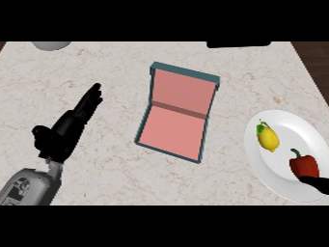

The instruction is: Pick the bell pepper from the plate and place it in the cardboard box

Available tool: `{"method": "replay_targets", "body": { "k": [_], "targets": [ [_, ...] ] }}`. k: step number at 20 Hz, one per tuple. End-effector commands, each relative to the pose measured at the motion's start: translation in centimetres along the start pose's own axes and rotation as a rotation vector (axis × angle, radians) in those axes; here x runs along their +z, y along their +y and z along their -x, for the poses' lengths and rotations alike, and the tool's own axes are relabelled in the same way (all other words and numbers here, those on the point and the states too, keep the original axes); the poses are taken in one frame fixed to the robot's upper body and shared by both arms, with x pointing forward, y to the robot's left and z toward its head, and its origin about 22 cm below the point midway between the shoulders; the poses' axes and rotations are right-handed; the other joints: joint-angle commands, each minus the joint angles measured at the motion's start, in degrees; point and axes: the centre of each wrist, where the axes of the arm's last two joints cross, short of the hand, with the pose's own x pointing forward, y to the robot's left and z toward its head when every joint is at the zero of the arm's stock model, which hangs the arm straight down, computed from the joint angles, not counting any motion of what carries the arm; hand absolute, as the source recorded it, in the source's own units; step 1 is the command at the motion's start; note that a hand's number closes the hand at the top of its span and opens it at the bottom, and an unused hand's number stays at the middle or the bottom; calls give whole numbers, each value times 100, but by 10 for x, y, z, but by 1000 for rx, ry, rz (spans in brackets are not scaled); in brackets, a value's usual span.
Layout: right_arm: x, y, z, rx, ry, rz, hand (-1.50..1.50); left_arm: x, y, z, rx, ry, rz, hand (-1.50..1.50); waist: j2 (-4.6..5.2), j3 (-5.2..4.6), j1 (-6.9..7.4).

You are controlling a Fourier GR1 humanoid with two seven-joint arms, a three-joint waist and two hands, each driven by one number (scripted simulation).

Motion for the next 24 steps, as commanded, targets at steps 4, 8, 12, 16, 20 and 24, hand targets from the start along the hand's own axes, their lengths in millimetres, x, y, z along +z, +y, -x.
{"method": "replay_targets", "body": {
  "k": [4, 8, 12, 16, 20, 24],
  "targets": [
    [55, -14, 29, 589, -138, 102, -150, 3, -5, -1, -68, -20, 20, 0, -2, -5, 14],
    [74, -22, -11, 663, -101, 141, -150, 6, -24, -2, -74, -29, 35, 0, 9, -12, 89],
    [102, -17, -54, 687, 12, 21, -150, 4, -15, 1, -64, -27, 33, 0, 36, -8, 116],
    [111, -16, -101, 653, 113, -99, -150, 1, -16, -11, -88, -54, 70, 0, 60, 8, 261],
    [115, -18, -130, 628, 173, -142, -150, -8, -16, -10, -72, -47, 51, 0, 71, 26, 297],
    [88, -28, -135, 601, 218, -129, -150, -7, -44, -14, -75, -41, 76, 0, 68, 34, 308]
  ]
}}
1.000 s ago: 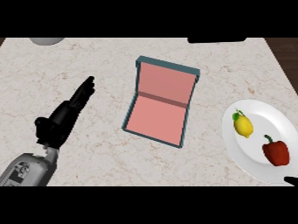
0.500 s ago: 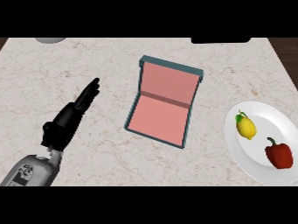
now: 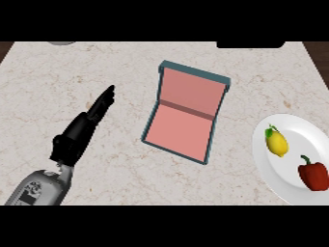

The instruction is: Pick the bell pepper from the plate and place it in the cardboard box

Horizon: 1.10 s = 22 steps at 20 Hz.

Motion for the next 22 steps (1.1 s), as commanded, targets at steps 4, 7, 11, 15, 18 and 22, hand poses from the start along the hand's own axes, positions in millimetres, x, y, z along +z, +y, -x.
{"method": "replay_targets", "body": {
  "k": [4, 7, 11, 15, 18, 22],
  "targets": [
    [-8, 16, -29, -48, 38, -7, -150, -6, 11, -1, -2, -9, 4, 0, 3, 9, 29],
    [-46, 30, -12, -7, 55, -40, -150, -5, -7, -1, 10, 5, 5, 0, 5, 12, 36],
    [-57, 42, -9, 0, 94, -62, -150, 0, 3, 11, 0, 1, 9, 0, 4, 11, 25],
    [-55, 45, -7, -4, 121, -94, -150, 10, -8, 11, 16, -6, 12, 0, -1, 10, 22],
    [-66, 31, 6, -8, 106, -52, -150, -4, 18, 13, -6, -5, -4, 0, 3, 10, 2],
    [-63, 62, 15, 0, 76, -28, -150, 2, 15, -6, 4, -7, -3, 0, -3, 11, 11]
  ]
}}
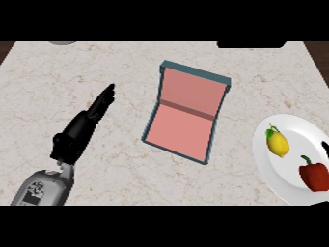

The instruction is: Pick the bell pepper from the plate and place it in the cardboard box

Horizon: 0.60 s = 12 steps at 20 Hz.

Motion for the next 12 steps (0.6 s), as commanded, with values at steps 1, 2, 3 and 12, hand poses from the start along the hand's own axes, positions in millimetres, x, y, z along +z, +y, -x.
{"method": "replay_targets", "body": {
  "k": [1, 2, 3, 12],
  "targets": [
    [-5, -9, 1, 16, -18, 17, -150, -12, -1, 10, -8, 10, 12, 0, 2, -2, -14],
    [1, 20, 3, 12, -20, 14, -150, -2, 2, 9, 32, 10, 25, 0, 0, -1, -7],
    [-7, 24, -2, 4, -15, 16, -150, -12, 7, -1, -4, -3, 8, 0, 1, 0, -3],
    [-28, 45, -11, 49, 19, -71, -150, 9, 5, 7, -8, 10, 7, 0, 1, 0, 30]
  ]
}}
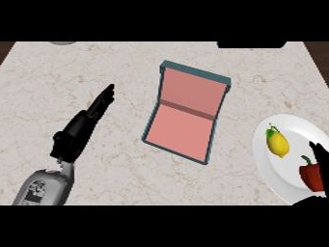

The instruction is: Pick the bell pepper from the plate and place it in the cardboard box

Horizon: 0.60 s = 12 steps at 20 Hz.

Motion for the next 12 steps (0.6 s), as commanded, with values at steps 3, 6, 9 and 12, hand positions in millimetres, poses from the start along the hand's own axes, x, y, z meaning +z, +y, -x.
{"method": "replay_targets", "body": {
  "k": [3, 6, 9, 12],
  "targets": [
    [-21, 8, 4, 19, 25, -42, -150, -4, -10, -12, -5, -12, -5, 0, 1, 1, 4],
    [-21, 4, 10, 35, 47, -56, -150, 2, 15, -17, 2, -11, 7, 0, -1, 1, 11],
    [-21, 32, 20, 25, 27, -67, -150, -2, -4, -8, 4, 7, -13, 0, 2, 1, -3],
    [-30, 33, 4, 47, 34, -69, -150, 3, -16, -14, 6, 8, 16, 0, 1, 1, 8]
  ]
}}
